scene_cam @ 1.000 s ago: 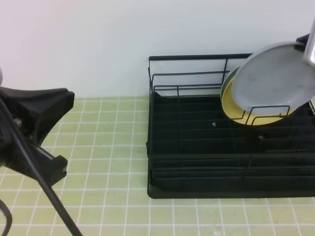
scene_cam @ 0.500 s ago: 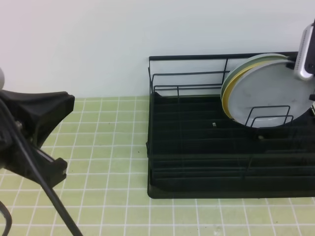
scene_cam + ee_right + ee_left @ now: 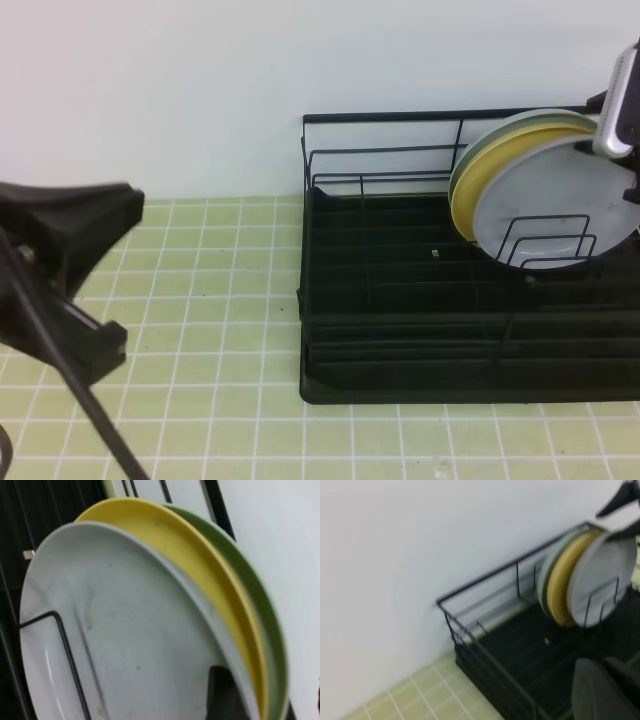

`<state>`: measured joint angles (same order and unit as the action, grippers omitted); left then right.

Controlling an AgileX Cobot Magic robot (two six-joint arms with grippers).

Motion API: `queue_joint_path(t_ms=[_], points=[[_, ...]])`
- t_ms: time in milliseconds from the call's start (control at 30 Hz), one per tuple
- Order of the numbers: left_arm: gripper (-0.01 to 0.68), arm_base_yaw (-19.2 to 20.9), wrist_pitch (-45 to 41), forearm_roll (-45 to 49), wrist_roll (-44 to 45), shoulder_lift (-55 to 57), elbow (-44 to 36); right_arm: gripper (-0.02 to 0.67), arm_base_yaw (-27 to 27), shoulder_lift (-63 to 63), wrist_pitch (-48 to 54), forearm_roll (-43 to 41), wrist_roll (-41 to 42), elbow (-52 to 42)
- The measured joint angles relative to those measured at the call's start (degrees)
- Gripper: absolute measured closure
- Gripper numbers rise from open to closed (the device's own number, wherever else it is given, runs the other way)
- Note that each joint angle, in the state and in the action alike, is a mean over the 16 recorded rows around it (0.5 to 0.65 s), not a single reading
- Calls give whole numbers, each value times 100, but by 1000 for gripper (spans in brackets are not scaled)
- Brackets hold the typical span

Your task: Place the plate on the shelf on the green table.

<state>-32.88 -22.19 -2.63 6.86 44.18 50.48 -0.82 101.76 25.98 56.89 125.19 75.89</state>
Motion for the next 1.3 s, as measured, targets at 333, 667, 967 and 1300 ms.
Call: queue_joint_path(t_ms=[333, 667, 967, 1300], points=[[674, 0, 208, 30, 1, -189, 0, 173, 7, 211, -167, 352, 35, 0], [674, 0, 140, -12, 1, -276, 0, 140, 7, 311, -276, 946, 245, 0], [674, 0, -24, -183, 1, -278, -2, 133, 7, 424, -200, 1294, 268, 0], [674, 0, -168, -349, 1, -278, -1, 86, 7, 478, 68, 1440, 116, 0]])
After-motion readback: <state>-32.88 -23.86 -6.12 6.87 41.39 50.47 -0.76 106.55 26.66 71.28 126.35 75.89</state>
